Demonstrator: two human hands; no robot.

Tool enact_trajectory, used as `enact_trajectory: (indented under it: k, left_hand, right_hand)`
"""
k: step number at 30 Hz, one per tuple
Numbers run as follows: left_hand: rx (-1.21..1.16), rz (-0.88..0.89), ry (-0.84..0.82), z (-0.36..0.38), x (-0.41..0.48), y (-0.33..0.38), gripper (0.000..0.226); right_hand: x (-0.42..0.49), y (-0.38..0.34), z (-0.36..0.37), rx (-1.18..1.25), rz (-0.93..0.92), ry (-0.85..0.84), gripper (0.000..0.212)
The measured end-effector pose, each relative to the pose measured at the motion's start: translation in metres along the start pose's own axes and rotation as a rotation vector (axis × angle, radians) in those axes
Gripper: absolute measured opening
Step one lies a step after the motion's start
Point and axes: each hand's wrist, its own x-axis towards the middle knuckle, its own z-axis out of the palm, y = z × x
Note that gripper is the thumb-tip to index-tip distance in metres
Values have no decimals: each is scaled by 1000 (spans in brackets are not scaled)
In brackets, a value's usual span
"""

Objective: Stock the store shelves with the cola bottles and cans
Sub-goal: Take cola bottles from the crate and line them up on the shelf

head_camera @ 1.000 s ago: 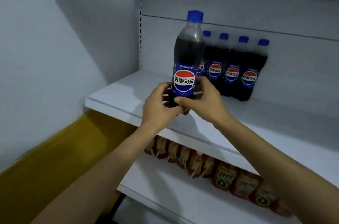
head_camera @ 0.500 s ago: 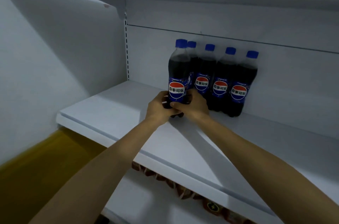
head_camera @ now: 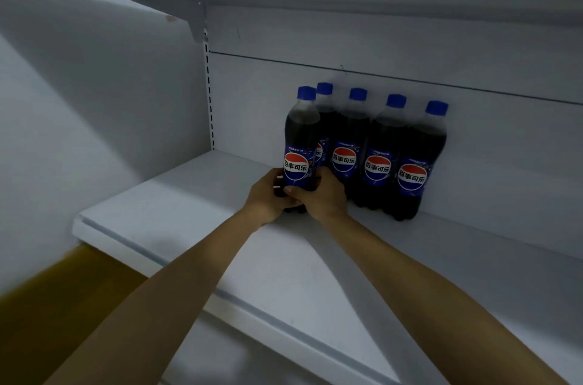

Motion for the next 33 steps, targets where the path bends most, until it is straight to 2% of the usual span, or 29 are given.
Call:
enact_trajectory:
  k: [15, 22, 27, 30, 33]
  left_hand:
    - [89, 41, -76, 2, 24, -8, 69]
    - [111, 42, -42, 6, 18, -7, 70]
    - [63, -76, -25, 4, 11, 0, 83]
    - [59, -103, 9, -6, -5, 4, 98]
    - [35, -36, 17, -28, -25, 11, 93]
  right_hand:
    - [14, 8, 5, -58, 45, 36, 64]
    - [13, 8, 8, -84, 58, 33, 67]
    - [11, -1, 3, -87, 139, -29, 74]
    - [-1, -7, 1, 65, 219, -18, 89]
    - [-22, -39, 5, 419, 356, 96, 99]
